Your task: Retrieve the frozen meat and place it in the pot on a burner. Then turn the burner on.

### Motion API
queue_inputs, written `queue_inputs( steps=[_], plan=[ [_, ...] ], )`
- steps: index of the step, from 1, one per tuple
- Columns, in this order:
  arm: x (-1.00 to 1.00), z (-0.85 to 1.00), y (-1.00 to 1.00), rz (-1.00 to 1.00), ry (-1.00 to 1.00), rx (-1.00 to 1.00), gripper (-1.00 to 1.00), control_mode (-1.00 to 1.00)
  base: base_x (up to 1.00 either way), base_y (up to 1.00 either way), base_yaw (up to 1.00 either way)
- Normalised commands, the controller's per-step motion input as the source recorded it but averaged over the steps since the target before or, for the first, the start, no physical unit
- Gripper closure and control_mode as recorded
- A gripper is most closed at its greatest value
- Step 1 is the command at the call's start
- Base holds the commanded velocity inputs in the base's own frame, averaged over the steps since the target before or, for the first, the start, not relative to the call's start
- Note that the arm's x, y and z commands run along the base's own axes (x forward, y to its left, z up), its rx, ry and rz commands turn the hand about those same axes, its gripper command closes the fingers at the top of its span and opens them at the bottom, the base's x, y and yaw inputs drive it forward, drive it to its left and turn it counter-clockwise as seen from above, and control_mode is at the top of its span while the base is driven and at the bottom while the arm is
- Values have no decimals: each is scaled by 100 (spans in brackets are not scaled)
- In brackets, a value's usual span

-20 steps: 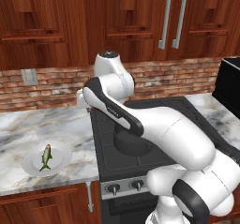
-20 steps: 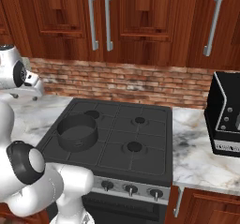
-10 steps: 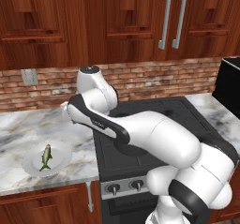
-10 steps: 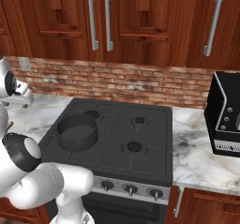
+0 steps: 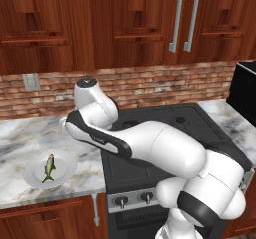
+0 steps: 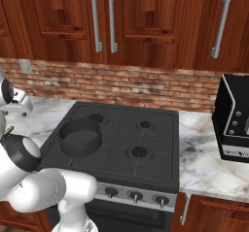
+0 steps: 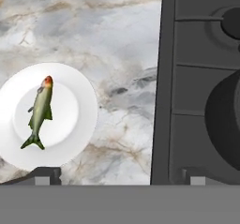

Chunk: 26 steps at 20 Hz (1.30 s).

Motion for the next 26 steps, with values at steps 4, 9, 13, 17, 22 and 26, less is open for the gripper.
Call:
queue_inputs(
  steps=[4,9,13,17,22,26],
  plan=[
    [0,-14,2,0,0,-5,-100,-100,0,0,0],
    [0,-5,24,0,0,0,-100,-100,0,0,0],
    [0,-10,39,0,0,0,-100,-100,0,0,0],
    [0,-10,41,0,3,0,-100,-100,0,0,0],
    [2,-8,48,0,4,0,-100,-100,0,0,0],
    [2,-3,35,0,10,0,-100,-100,0,0,0]
  ],
)
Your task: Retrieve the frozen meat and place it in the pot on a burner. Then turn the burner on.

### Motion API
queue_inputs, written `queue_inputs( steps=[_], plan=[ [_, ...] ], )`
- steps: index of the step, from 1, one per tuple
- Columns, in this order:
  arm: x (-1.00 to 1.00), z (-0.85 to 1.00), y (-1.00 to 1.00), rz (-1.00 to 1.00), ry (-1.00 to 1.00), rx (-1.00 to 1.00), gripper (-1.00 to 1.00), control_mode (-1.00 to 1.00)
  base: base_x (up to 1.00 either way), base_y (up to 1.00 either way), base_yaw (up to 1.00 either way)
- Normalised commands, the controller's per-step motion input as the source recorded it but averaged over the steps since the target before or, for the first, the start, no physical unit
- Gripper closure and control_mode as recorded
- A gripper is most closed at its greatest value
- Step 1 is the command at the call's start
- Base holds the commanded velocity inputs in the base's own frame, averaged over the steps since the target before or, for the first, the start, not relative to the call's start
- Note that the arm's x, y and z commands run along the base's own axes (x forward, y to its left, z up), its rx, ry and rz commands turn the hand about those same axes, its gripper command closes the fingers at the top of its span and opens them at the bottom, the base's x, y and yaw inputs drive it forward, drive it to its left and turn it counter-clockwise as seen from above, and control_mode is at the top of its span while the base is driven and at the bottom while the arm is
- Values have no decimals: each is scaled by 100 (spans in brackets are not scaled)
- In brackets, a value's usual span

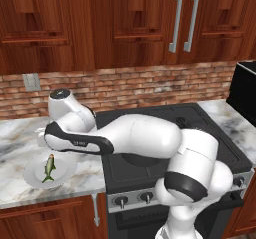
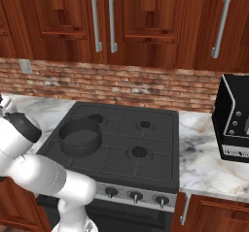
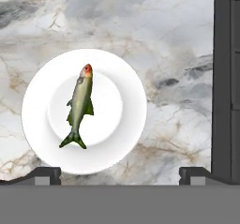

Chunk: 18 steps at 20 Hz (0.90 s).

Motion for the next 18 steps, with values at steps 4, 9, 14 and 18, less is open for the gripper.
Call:
queue_inputs(
  steps=[4,9,14,18],
  plan=[
    [10,-8,44,0,5,0,-100,-100,0,0,0],
    [9,-16,40,0,2,0,-100,-100,0,0,0],
    [4,-20,33,0,0,0,-100,-100,0,0,0],
    [4,-19,19,0,1,0,-100,-100,0,0,0]
  ],
)
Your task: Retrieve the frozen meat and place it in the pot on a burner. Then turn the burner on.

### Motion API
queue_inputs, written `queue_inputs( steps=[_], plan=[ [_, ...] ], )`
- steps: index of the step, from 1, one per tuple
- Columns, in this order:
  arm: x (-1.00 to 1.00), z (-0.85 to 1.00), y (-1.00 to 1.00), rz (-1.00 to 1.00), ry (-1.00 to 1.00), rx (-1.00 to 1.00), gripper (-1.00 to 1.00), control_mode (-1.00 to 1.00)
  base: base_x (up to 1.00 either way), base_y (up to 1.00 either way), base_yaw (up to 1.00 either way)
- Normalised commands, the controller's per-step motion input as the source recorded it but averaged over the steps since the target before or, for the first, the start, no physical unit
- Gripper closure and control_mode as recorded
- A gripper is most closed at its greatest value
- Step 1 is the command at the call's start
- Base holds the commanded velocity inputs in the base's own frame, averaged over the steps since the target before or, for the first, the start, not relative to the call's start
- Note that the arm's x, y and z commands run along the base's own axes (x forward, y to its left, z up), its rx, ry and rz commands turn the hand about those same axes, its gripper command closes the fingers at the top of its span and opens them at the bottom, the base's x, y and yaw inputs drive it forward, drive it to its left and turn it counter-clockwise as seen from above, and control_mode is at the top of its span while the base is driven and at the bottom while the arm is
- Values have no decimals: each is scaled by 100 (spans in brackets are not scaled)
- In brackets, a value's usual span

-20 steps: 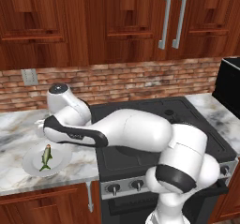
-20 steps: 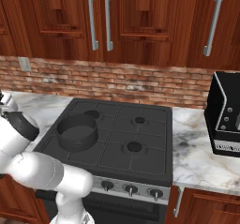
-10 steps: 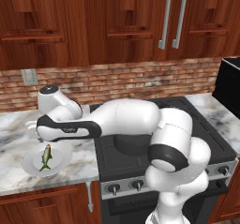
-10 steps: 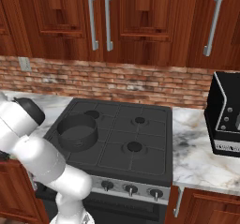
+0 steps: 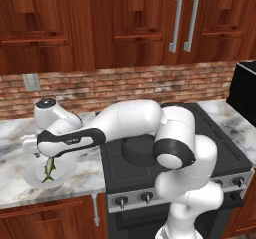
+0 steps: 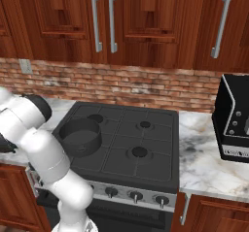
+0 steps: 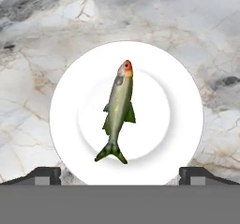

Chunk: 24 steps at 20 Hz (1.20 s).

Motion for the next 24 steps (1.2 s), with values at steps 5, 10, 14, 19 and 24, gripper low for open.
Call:
queue_inputs(
  steps=[5,10,14,19,24],
  plan=[
    [1,-15,1,-2,0,-2,-100,-100,0,0,0],
    [0,-21,0,-4,0,0,-100,-100,0,0,0],
    [2,-23,0,-7,0,0,-100,-100,0,0,0],
    [6,-14,0,-2,0,0,-100,-100,0,0,0],
    [8,-21,0,0,0,0,-100,-100,0,0,0]
  ],
)
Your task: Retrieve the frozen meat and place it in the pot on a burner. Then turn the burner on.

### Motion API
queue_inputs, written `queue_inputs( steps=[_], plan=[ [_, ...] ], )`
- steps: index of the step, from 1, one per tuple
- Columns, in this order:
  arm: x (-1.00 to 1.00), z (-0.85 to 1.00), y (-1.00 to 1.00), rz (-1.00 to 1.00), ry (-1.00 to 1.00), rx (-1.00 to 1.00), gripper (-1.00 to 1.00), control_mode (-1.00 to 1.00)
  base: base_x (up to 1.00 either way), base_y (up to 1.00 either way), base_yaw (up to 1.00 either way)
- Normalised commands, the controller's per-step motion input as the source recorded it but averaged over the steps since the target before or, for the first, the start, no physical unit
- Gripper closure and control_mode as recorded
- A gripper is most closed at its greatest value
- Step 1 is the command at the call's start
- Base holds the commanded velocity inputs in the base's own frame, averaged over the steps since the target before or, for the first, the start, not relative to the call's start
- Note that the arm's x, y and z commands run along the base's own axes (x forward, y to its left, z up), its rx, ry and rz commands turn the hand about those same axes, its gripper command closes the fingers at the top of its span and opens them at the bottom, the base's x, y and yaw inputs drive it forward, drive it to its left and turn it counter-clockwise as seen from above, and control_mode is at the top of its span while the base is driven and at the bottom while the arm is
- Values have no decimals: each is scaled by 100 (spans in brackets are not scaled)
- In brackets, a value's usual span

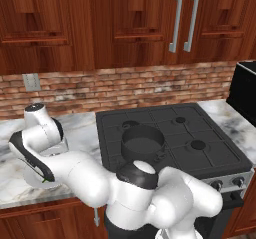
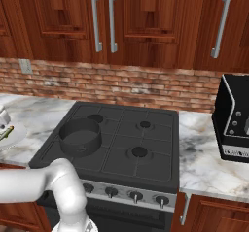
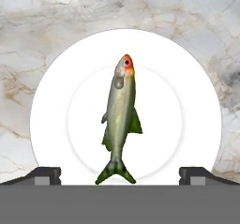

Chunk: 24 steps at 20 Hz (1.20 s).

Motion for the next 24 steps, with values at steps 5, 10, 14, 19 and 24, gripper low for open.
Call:
queue_inputs(
  steps=[5,10,14,19,24],
  plan=[
    [7,-22,-2,0,0,0,-100,-100,0,0,0],
    [4,-24,-1,0,0,0,-100,-100,0,0,0],
    [5,-28,0,0,0,0,-100,-100,0,0,0],
    [5,-28,0,0,0,0,-100,-100,0,0,0],
    [7,-12,0,0,0,0,-100,-100,0,0,0]
  ],
)
